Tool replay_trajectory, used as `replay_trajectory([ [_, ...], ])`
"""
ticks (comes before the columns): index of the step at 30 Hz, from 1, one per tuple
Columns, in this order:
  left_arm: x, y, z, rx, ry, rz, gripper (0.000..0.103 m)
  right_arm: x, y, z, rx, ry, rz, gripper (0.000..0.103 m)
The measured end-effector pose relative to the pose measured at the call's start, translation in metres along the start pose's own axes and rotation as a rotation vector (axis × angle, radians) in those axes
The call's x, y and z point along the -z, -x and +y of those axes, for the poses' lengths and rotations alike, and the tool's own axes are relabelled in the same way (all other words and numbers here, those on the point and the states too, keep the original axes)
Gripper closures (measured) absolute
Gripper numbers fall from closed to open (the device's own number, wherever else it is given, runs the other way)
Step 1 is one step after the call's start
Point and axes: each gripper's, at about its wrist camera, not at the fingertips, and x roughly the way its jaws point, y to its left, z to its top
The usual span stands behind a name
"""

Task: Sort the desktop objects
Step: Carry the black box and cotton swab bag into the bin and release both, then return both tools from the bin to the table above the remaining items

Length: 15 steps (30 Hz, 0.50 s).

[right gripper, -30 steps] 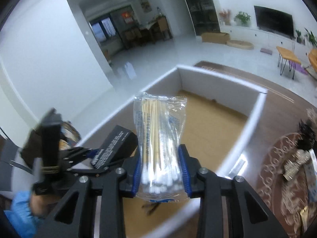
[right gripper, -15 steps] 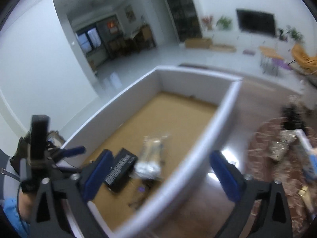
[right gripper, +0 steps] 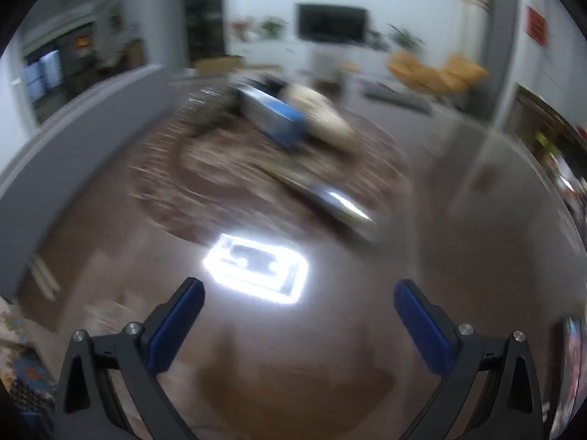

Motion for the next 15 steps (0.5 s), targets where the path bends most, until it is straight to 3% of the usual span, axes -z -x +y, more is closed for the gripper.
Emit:
replay_trajectory([
  [5, 0.032, -0.069, -0.047, -0.014, -0.126, 0.054, 0.0, 0.0, -0.012, -0.035, 0.017, -0.061, 0.036, 0.0],
  [8, 0.048, -0.122, -0.051, -0.091, -0.199, 0.117, 0.0, -0.003, -0.01, -0.032, 0.025, -0.06, 0.043, 0.0],
  [15, 0.061, -0.166, -0.044, -0.148, -0.146, 0.136, 0.0, -0.005, -0.019, -0.035, 0.04, -0.089, 0.066, 0.0],
])
